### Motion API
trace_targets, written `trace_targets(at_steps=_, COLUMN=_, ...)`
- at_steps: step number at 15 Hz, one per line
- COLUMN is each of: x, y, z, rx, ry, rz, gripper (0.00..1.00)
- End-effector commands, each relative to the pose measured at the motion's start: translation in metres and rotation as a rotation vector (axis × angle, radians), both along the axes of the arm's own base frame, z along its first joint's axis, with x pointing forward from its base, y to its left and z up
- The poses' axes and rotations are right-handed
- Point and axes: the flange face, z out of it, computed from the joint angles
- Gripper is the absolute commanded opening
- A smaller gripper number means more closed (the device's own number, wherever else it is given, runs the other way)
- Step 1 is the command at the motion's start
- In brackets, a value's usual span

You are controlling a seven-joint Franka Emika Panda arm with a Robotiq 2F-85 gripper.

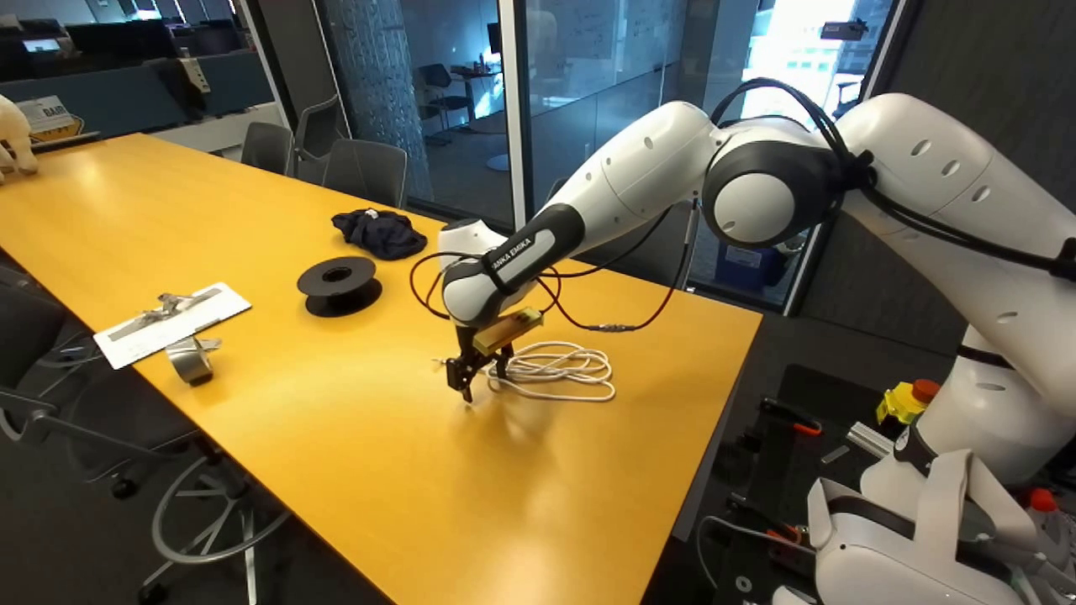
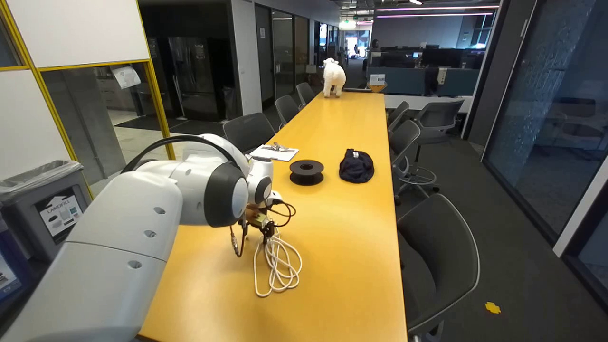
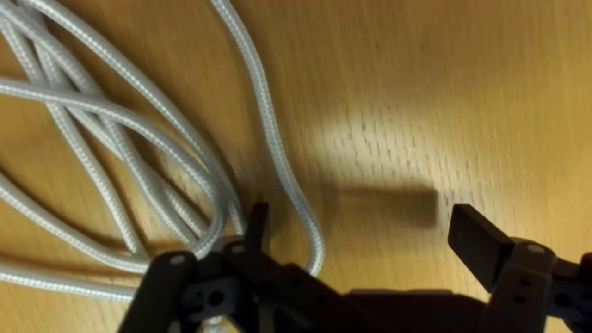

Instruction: Straighten out the string

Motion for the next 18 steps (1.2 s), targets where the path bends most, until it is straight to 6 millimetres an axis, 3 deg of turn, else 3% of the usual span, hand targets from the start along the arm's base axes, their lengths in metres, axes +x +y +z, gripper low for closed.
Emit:
trace_targets(at_steps=1, x=0.0102, y=0.0008, z=0.0080, rx=-0.015, ry=-0.010, rz=0.005, gripper=1.00)
trace_targets(at_steps=7, x=0.0112, y=-0.0002, z=0.0106, rx=-0.019, ry=-0.009, rz=0.009, gripper=1.00)
trace_targets(at_steps=8, x=0.0118, y=0.0001, z=0.0103, rx=-0.023, ry=-0.021, rz=0.012, gripper=0.75)
trace_targets(at_steps=10, x=0.0115, y=0.0000, z=0.0106, rx=-0.025, ry=-0.017, rz=0.016, gripper=0.66)
trace_targets(at_steps=18, x=0.0120, y=-0.0040, z=0.0150, rx=-0.022, ry=-0.008, rz=0.020, gripper=0.05)
